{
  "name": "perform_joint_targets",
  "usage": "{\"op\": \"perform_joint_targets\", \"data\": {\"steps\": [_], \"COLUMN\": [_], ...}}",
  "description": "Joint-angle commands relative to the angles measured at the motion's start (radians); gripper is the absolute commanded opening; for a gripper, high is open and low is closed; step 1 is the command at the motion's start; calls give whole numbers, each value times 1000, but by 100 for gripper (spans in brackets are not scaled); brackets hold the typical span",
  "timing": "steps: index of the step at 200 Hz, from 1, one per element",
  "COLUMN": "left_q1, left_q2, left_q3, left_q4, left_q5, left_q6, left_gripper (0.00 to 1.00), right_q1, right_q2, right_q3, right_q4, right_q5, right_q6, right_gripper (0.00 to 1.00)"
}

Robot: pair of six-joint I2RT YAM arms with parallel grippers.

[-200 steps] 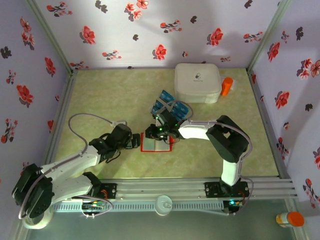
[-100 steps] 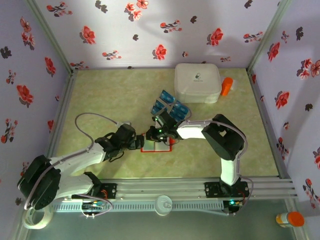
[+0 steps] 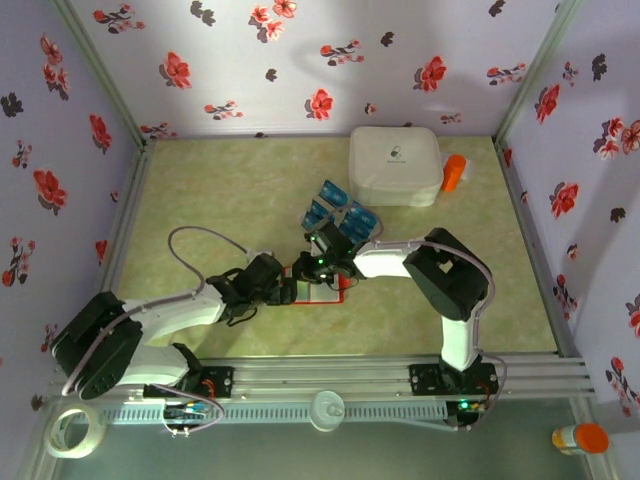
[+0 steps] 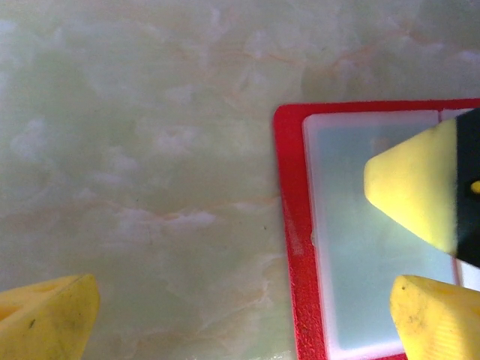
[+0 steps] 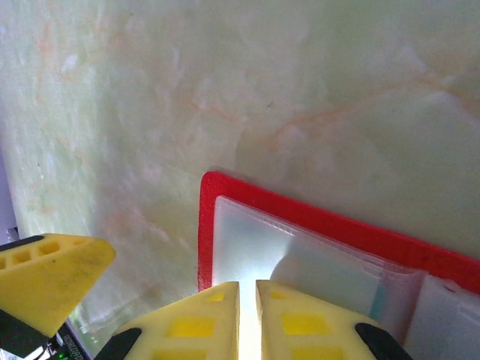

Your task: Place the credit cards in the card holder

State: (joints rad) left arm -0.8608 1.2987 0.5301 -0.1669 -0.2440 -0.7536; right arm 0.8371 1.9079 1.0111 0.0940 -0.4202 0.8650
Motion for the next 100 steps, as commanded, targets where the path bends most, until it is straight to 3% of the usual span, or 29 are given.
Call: {"op": "perform_joint_targets", "data": {"steps": [1, 100], "left_q1": [-19, -41], "left_q2": [23, 86], "left_q3": [11, 5], "left_q4": [4, -5], "left_q5": [-42, -75], "left_q6": [3, 17], "left_gripper": [100, 100], "right_q1": [-5, -13], "right_q2": [6, -23], "right_q3": [2, 33], "right_q4": [7, -16], "right_q5": [-7, -18], "right_q6": [8, 4], "right_gripper": [14, 17]}}
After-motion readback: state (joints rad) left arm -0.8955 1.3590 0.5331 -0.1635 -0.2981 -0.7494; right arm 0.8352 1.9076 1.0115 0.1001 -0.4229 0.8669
